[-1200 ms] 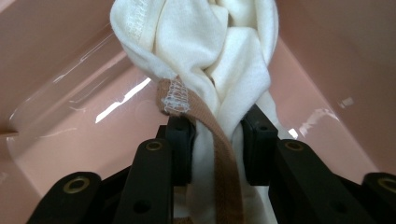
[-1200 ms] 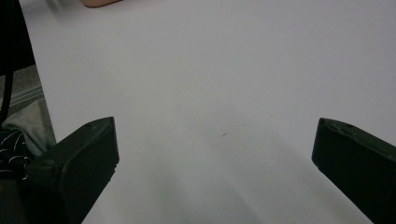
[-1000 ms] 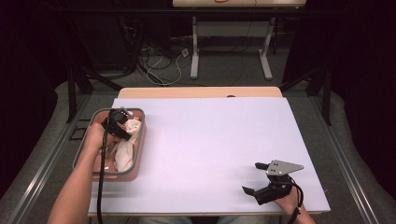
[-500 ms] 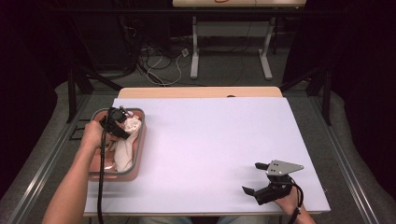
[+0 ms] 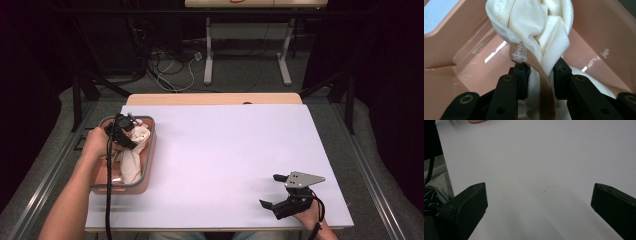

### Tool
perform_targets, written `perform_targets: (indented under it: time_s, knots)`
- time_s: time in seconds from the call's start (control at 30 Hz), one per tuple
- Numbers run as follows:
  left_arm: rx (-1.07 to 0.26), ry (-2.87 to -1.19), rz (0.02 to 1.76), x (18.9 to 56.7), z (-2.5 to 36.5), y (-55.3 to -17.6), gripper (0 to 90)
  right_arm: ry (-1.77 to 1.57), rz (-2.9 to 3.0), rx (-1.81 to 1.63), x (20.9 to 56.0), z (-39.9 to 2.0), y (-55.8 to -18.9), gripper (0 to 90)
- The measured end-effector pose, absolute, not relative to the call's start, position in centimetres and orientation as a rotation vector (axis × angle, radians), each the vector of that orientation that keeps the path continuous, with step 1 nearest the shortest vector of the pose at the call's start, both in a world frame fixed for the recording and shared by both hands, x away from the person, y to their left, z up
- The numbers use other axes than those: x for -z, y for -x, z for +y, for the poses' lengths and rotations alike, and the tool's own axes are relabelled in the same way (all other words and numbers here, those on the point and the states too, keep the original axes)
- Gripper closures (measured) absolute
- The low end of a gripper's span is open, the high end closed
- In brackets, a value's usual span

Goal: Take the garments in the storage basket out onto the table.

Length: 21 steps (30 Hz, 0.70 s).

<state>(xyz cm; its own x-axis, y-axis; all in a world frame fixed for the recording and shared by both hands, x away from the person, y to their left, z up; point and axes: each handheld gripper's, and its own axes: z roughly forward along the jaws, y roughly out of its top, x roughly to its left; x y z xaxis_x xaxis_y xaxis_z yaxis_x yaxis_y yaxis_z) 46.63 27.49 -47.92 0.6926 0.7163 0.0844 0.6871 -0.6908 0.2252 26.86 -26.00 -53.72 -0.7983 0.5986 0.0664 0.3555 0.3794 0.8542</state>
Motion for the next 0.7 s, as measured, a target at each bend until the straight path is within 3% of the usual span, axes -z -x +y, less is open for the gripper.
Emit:
perform_targets:
  time_s: [0.7]
  knots:
    - [-0.255, -2.814, 1.092, 46.0, 27.1, -46.4, 69.8, -0.845, 2.388, -1.386, 53.7, -26.0, -26.9, 0.4]
